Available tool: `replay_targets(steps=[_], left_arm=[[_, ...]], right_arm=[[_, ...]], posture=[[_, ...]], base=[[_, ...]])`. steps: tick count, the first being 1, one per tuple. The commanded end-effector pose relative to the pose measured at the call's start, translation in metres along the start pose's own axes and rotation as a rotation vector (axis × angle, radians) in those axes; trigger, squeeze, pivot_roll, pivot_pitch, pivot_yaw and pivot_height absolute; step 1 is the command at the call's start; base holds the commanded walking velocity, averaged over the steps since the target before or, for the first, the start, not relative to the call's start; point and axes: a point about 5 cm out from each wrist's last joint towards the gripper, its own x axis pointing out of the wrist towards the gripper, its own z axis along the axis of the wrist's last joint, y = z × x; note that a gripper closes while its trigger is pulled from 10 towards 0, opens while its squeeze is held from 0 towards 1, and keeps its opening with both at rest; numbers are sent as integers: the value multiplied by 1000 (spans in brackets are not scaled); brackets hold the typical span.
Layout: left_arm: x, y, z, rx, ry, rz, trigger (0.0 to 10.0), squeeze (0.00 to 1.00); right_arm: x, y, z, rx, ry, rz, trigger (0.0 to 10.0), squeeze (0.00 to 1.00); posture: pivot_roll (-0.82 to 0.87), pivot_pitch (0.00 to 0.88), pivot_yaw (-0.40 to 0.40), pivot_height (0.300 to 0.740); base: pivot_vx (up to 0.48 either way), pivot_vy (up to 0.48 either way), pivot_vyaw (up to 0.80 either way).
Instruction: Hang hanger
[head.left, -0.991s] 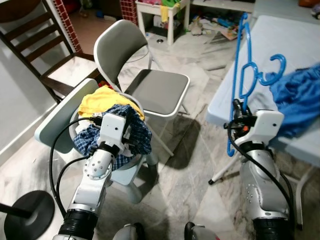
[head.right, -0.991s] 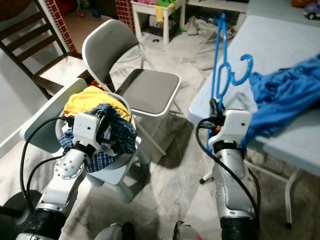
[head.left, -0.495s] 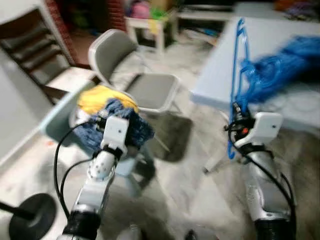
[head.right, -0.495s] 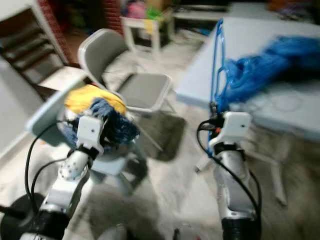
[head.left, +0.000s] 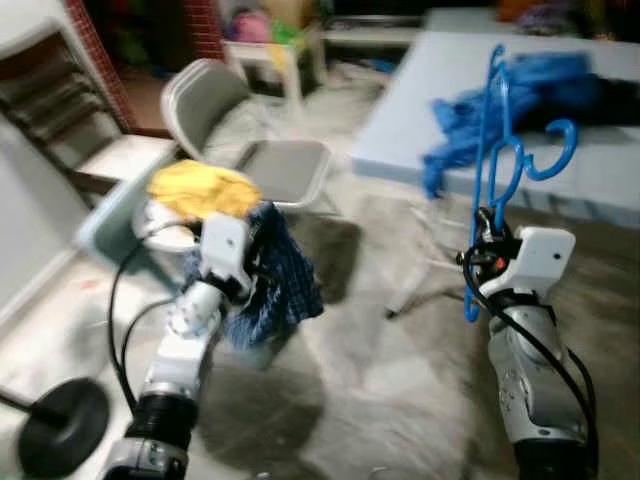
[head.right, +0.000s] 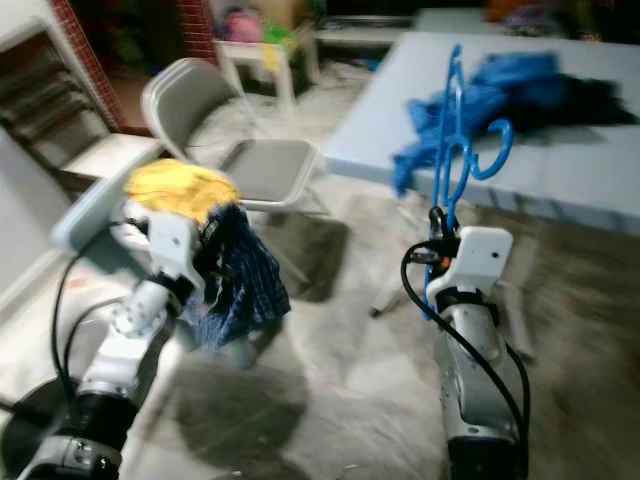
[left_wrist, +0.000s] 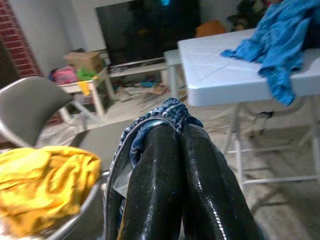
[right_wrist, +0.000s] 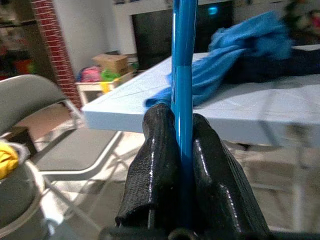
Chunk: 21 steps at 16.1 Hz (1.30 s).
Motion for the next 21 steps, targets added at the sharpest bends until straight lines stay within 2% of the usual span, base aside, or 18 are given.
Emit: replay_targets(steps=[1,2,7,21], left_arm=[[1,6,2,-8,-6,5,10000,0],[2,6,4,-40,-23,-14,10000,0],[5,4,4,-71,-36,-46,10000,0],[4,3,1,-83,-29,-84,10000,0]], right_arm=[[2,5,4,5,-16,18,10000,0],[1,5,4,4,-13,18,10000,0],[1,4,3,-2,-12,14,10000,0],[-1,7,0,-7,-3,15,10000,0]], posture=[[-239,117,69,740],[-240,117,69,740],[-245,113,70,740],[-242,123,71,740]], base=[[0,0,-800],[0,0,-800],[232,0,-800],[334,0,-800]])
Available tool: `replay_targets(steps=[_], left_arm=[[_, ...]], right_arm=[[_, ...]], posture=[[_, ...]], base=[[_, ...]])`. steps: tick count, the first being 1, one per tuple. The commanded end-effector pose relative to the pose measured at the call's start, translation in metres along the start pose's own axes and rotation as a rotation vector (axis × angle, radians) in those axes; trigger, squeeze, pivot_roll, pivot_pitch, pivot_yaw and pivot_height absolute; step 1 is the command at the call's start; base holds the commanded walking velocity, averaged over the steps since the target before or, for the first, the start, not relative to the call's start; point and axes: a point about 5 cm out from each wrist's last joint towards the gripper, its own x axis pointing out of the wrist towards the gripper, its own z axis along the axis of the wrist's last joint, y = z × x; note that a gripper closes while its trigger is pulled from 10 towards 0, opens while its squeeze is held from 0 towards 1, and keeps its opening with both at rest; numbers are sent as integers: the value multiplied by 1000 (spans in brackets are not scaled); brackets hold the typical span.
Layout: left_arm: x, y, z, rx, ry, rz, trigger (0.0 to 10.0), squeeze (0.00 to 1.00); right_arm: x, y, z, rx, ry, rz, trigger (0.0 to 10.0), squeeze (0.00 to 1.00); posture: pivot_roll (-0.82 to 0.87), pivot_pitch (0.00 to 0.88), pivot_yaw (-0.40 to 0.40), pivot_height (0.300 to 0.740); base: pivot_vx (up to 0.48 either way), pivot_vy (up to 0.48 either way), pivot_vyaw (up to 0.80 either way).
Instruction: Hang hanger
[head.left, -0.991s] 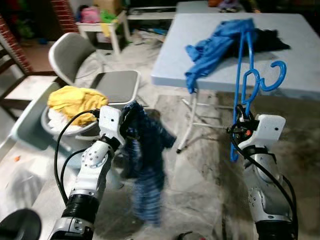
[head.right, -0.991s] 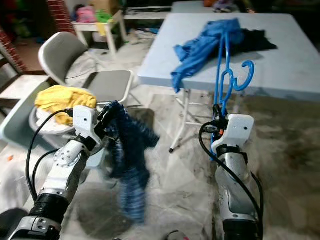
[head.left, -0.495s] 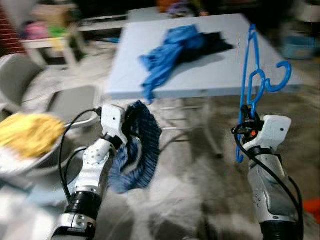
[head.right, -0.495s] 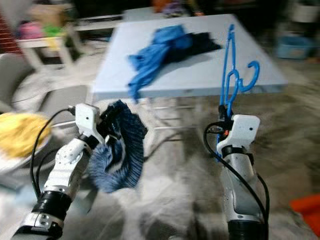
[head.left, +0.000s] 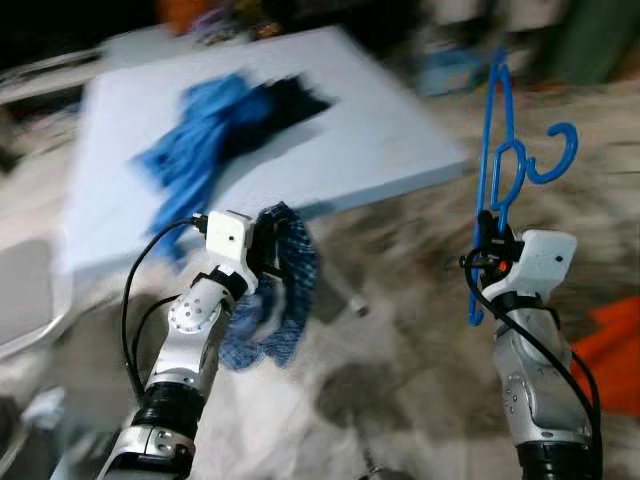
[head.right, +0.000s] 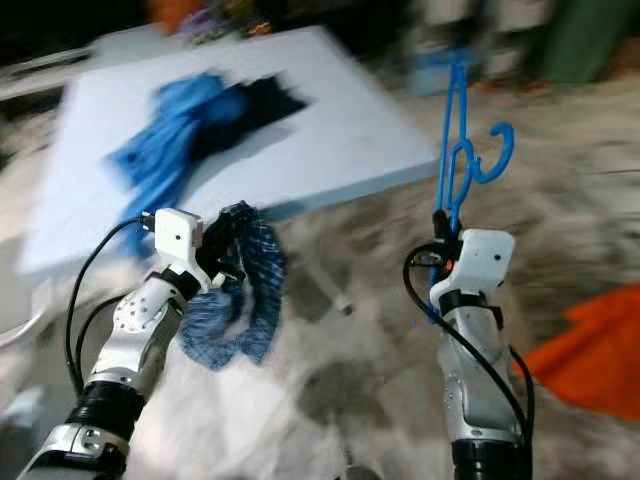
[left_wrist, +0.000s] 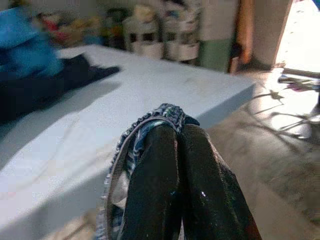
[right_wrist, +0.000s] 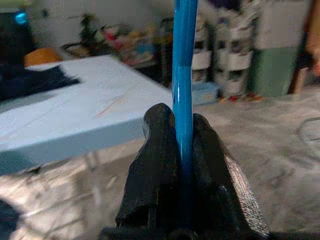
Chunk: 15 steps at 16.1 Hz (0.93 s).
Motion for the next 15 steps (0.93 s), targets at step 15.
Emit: replay_targets(steps=[15], left_arm=[[-1,3,-12,-13,144,34,10000,0]], right_arm=[[2,7,-1,0,9,27,10000,0]], posture=[[-242,123,53,740]], base=[[0,92,-444]])
